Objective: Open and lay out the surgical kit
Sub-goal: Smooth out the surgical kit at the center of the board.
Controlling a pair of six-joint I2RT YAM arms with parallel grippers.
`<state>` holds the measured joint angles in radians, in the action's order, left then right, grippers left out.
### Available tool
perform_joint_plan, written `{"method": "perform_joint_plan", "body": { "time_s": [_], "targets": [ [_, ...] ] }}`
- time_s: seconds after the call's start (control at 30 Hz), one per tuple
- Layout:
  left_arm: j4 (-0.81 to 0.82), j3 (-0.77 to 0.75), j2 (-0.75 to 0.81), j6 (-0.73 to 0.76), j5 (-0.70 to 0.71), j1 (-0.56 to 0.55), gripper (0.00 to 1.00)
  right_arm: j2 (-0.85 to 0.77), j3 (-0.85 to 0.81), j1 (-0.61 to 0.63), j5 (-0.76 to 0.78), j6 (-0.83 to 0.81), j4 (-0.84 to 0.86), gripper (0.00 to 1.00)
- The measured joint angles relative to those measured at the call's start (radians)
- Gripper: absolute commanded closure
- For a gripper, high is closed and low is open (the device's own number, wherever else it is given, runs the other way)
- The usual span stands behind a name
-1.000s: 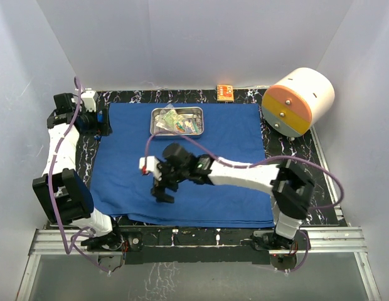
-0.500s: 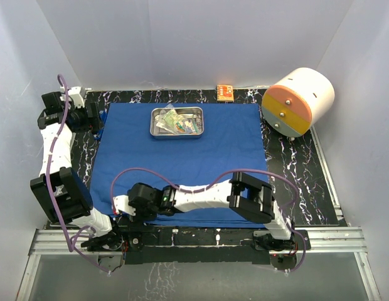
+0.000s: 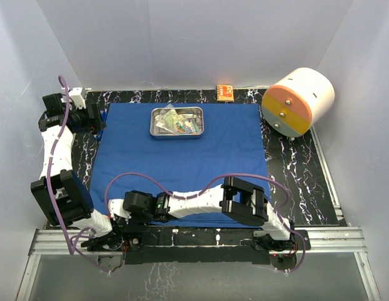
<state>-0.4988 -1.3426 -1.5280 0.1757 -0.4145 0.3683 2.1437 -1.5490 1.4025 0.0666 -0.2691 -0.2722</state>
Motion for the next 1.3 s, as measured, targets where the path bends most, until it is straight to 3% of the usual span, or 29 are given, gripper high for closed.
{"method": "perform_joint_plan", "body": {
  "time_s": [0.1,0.2,0.63,0.93,1.3],
  "targets": [
    [-0.002,0.002,0.002,0.016,-0.003,0.000,0.14,0.006,-0.010,0.005,0.005,0.012,-0.004,0.34],
    [-0.012,0.004,0.002,0.046,-0.006,0.000,0.14,0.008,-0.015,0.010,0.000,0.027,-0.008,0.39],
    [-0.120,0.092,0.004,0.216,0.004,0.000,0.14,0.008,-0.052,-0.077,0.025,0.048,0.000,0.40],
    [-0.130,0.100,0.004,0.244,0.006,0.000,0.14,0.008,-0.071,-0.081,-0.158,0.084,-0.020,0.48],
    [-0.130,0.100,0.004,0.255,0.005,0.000,0.14,0.061,-0.195,-0.090,-0.295,0.139,-0.068,0.46]
  ]
}}
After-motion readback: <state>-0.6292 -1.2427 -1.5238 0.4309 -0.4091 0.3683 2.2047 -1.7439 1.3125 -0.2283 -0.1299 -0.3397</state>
